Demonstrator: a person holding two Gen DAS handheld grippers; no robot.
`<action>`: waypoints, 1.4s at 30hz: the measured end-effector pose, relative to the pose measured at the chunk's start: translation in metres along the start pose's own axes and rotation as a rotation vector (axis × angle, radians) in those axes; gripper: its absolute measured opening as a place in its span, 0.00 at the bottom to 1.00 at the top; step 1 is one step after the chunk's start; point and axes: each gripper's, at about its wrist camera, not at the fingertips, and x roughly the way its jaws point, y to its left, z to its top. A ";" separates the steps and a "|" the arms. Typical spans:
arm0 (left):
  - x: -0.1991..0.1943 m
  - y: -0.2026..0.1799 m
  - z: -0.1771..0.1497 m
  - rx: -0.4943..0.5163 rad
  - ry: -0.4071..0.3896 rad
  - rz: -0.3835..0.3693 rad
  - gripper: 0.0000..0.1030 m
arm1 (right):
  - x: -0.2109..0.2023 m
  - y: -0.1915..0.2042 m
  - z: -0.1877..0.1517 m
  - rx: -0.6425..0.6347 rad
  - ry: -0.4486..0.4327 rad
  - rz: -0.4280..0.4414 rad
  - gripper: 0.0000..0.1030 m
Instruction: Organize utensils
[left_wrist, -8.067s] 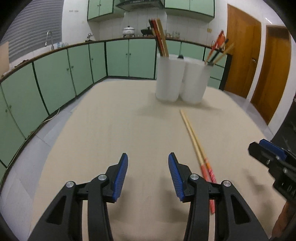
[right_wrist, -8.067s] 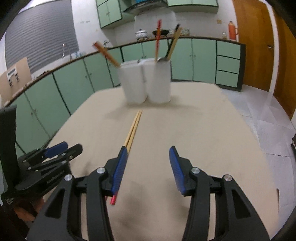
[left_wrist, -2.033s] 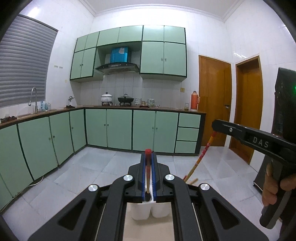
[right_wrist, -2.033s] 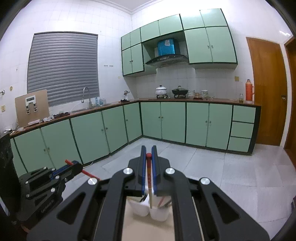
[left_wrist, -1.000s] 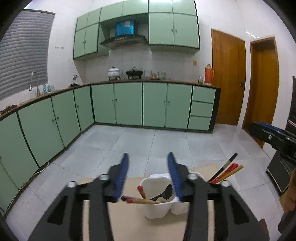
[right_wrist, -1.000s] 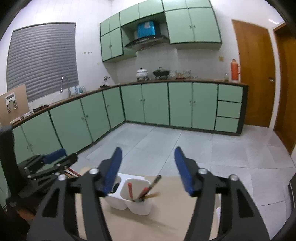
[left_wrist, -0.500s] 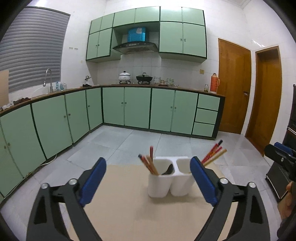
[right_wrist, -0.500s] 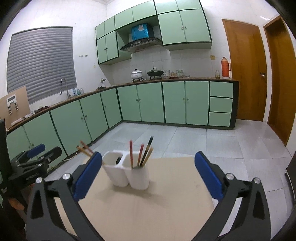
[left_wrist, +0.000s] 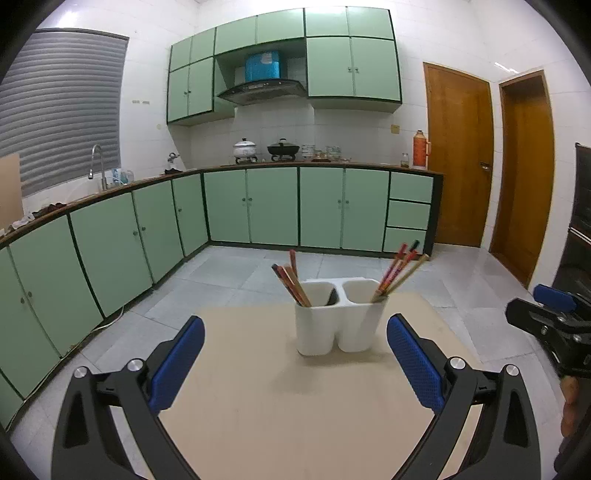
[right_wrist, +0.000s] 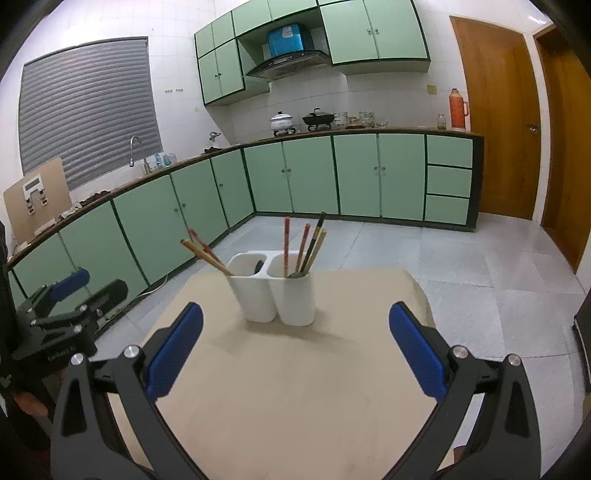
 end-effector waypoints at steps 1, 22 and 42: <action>-0.003 -0.001 0.000 -0.002 0.001 -0.002 0.94 | -0.003 0.002 0.000 -0.002 -0.002 0.004 0.95; -0.032 0.005 -0.010 -0.049 0.005 -0.017 0.94 | -0.016 0.028 0.001 -0.091 0.019 0.016 0.95; -0.032 0.002 -0.016 -0.043 0.015 -0.012 0.94 | -0.006 0.024 -0.002 -0.080 0.031 0.025 0.95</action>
